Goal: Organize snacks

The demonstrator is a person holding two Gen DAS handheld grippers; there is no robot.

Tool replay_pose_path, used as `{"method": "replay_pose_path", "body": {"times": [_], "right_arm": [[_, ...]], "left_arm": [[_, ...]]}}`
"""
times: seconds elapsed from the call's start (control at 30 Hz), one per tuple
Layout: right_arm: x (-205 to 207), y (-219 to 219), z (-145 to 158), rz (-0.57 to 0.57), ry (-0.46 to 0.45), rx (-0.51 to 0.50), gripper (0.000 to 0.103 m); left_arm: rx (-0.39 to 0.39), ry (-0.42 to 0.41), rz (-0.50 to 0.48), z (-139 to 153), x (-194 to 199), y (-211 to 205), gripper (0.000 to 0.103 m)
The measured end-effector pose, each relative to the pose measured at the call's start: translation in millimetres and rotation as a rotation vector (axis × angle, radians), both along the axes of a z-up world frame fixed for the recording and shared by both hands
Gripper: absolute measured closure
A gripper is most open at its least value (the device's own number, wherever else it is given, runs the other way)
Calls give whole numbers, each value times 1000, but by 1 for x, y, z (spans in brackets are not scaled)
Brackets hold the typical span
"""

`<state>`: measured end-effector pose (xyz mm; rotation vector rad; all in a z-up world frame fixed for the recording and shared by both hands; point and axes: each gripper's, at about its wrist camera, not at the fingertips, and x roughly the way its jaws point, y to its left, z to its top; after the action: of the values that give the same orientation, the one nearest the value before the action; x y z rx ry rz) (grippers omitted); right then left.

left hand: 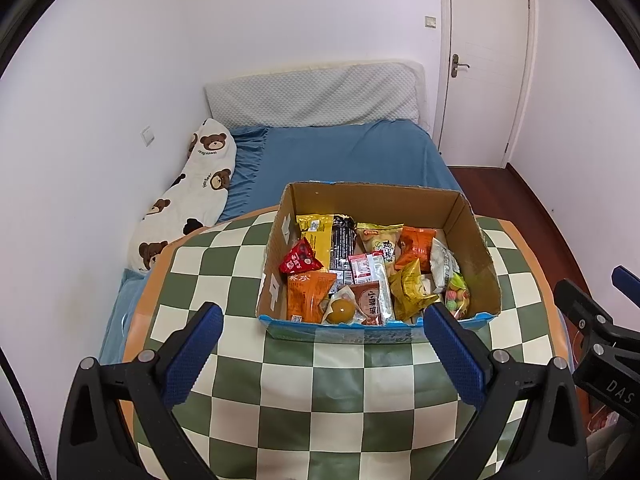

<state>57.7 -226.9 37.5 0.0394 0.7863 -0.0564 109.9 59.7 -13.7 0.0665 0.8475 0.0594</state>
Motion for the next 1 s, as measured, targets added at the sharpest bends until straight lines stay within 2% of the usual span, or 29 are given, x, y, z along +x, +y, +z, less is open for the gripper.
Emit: {"method": "replay_pose_path", "body": {"times": [1.0], "right_arm": [[-4, -3, 5, 11, 8, 15, 0]], "left_arm": [[3, -3, -22, 2, -10, -3, 0]]}}
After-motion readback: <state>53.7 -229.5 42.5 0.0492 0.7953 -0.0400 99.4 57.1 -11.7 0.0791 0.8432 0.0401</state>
